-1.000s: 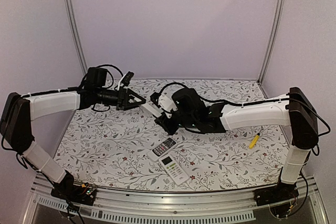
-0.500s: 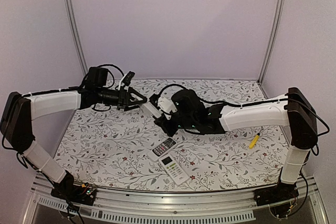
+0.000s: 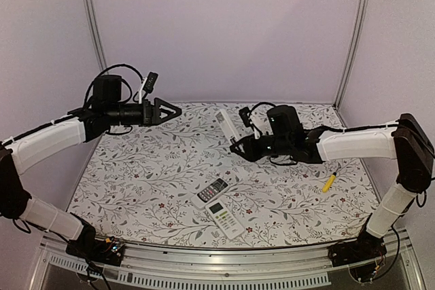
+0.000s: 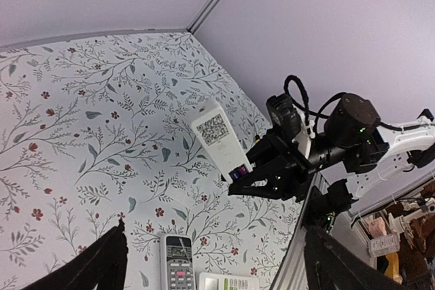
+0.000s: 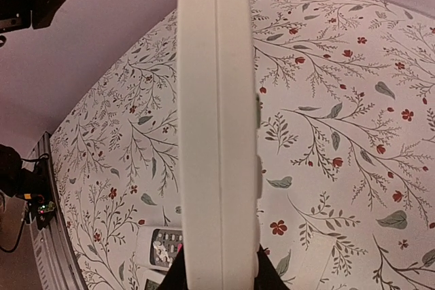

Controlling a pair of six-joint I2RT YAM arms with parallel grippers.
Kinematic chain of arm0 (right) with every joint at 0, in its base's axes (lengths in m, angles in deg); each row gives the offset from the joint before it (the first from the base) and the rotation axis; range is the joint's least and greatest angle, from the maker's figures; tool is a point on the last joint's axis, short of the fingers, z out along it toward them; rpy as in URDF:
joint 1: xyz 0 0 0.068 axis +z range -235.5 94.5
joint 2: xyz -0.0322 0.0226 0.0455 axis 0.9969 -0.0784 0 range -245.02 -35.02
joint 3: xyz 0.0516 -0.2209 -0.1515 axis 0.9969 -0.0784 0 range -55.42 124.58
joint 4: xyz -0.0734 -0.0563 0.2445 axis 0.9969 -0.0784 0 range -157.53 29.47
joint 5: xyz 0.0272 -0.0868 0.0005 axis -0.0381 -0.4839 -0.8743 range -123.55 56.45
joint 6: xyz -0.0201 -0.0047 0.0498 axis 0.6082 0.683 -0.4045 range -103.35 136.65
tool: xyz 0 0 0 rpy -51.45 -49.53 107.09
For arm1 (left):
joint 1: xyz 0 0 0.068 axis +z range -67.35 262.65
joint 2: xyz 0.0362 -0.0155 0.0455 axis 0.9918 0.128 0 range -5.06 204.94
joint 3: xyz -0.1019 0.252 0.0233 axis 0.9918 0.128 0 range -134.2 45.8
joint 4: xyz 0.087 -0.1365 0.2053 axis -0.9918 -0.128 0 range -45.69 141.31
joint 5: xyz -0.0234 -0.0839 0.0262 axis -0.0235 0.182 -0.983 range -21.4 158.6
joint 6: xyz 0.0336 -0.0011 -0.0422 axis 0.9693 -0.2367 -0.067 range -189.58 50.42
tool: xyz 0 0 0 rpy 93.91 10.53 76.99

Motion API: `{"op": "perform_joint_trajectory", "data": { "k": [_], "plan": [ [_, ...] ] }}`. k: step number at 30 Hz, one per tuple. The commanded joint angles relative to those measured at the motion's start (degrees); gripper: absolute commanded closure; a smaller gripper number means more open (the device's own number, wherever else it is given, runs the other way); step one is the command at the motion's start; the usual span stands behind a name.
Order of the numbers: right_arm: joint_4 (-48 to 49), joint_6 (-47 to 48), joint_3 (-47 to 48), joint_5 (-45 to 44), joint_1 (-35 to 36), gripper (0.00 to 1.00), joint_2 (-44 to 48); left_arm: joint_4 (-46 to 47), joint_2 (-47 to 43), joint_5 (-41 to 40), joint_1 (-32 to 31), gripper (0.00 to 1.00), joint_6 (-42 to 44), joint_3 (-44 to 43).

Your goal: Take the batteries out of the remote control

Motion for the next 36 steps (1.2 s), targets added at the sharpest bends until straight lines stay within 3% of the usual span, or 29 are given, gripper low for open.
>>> {"op": "perform_joint_trajectory", "data": {
  "k": [1, 11, 27, 32, 36],
  "plan": [
    [1.5, -9.5, -5.2, 6.2, -3.5, 0.97, 3.1, -1.2, 0.1, -2.9, 0.4, 0.10, 1.8, 0.0],
    [-0.3, -17.1, -13.1, 6.6, -8.4, 0.96, 3.5, -1.1, 1.3, -1.7, 0.5, 0.11, 1.1, 0.0],
    [-2.5, -18.7, -12.5, 5.7, -8.6, 0.93, -2.4, -1.2, 2.1, -1.2, 0.4, 0.11, 1.1, -0.1],
    [-2.8, -18.7, -11.8, 5.6, -8.6, 0.89, -4.0, -1.3, 2.2, -1.1, 0.4, 0.11, 1.1, -0.1],
    [-3.2, -18.3, -11.7, 5.0, -8.6, 0.81, -4.9, -1.4, 2.1, -1.1, 0.3, 0.11, 1.2, -0.2]
  ]
}}
